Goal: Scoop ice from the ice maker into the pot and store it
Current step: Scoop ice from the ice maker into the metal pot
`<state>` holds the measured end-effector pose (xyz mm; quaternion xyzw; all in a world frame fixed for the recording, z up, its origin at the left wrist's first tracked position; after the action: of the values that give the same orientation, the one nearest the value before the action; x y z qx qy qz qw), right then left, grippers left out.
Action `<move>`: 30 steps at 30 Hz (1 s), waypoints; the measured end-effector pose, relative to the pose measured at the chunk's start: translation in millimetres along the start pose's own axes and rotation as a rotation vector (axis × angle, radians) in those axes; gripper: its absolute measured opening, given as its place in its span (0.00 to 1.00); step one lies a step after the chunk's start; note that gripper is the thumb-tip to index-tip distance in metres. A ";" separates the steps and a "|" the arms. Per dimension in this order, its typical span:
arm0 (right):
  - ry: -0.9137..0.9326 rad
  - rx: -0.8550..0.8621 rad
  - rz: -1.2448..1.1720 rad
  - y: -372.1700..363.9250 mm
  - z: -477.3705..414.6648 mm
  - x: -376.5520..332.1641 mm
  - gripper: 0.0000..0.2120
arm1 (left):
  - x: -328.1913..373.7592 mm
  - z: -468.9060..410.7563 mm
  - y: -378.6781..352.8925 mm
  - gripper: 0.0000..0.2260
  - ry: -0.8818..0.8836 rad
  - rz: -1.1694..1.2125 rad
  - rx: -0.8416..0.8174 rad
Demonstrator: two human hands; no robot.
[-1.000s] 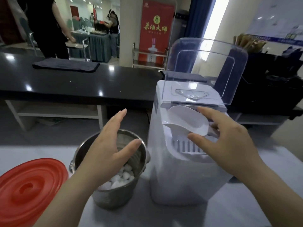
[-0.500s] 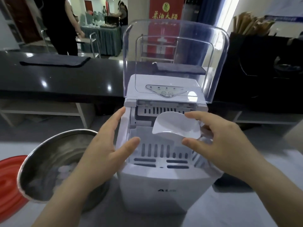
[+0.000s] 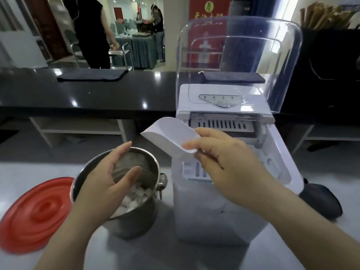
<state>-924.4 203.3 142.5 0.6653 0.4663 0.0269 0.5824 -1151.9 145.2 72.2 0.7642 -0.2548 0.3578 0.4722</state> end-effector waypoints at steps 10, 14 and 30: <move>-0.025 -0.139 0.163 -96.5 -32.8 -69.1 0.10 | -51.3 14.8 49.8 0.17 0.033 -0.043 -0.019; -0.136 -0.222 0.233 -131.4 -47.0 -75.3 0.09 | -74.6 16.5 60.8 0.21 0.084 -0.077 -0.069; -0.331 -0.379 0.333 -177.5 -58.9 -57.5 0.12 | -98.6 21.9 68.4 0.31 0.032 -0.187 -0.138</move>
<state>-1095.5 190.0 48.5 0.6074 0.2364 0.0996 0.7519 -1255.5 101.4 25.0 0.7445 -0.1988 0.3063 0.5589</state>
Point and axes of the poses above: each hand's wrist, its own z-axis away from the middle knuckle, its own y-axis out of the back of the hand, x = y × z, the point moved 1 cm from there along -z, towards the middle knuckle, and after that the axes turned 2 degrees about z, right-handed, at the moved point
